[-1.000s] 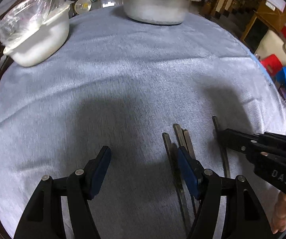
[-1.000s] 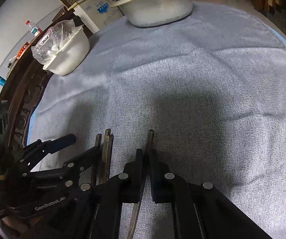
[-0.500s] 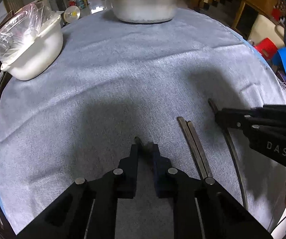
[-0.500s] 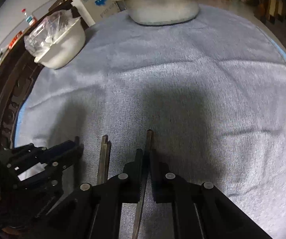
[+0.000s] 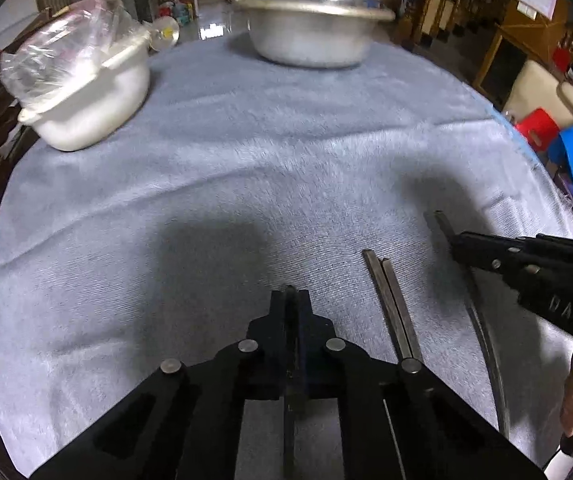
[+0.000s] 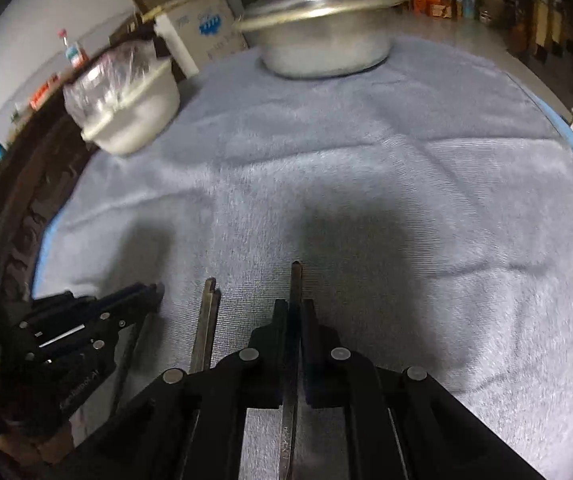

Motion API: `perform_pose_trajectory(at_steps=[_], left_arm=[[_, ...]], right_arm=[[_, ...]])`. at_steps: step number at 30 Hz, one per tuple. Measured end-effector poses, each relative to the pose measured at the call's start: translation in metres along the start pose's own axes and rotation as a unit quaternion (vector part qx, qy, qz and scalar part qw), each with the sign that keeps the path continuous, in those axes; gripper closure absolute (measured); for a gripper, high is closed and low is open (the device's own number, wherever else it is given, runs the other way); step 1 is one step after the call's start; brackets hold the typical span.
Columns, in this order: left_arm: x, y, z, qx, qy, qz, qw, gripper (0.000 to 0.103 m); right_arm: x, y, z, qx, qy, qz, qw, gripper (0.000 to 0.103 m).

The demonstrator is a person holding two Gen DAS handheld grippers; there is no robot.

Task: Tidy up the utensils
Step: 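Lift the held chopsticks with both tools and carry them above the metal holder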

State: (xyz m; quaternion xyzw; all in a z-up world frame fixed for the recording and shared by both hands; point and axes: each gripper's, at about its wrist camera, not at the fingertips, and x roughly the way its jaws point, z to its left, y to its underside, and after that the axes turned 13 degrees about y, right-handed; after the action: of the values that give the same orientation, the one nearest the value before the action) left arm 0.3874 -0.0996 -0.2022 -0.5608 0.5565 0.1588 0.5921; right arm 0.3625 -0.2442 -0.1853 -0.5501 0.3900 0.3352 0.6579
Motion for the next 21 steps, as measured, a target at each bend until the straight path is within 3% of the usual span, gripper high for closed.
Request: perform_pose_trajectory(at_steps=[10,21], left_arm=[[-0.08,0.02,-0.003,-0.026,-0.012,-0.104,0.9942,0.098],[-0.181,0.074,0.001,-0.081,-0.047,-0.224,0.97,0.098]], right_arm=[[-0.077,0.025,-0.04,0.063,-0.053,-0.11,0.991,0.096],[-0.164,0.081,-0.067,0.105,-0.031,-0.221,0.969,0.096]])
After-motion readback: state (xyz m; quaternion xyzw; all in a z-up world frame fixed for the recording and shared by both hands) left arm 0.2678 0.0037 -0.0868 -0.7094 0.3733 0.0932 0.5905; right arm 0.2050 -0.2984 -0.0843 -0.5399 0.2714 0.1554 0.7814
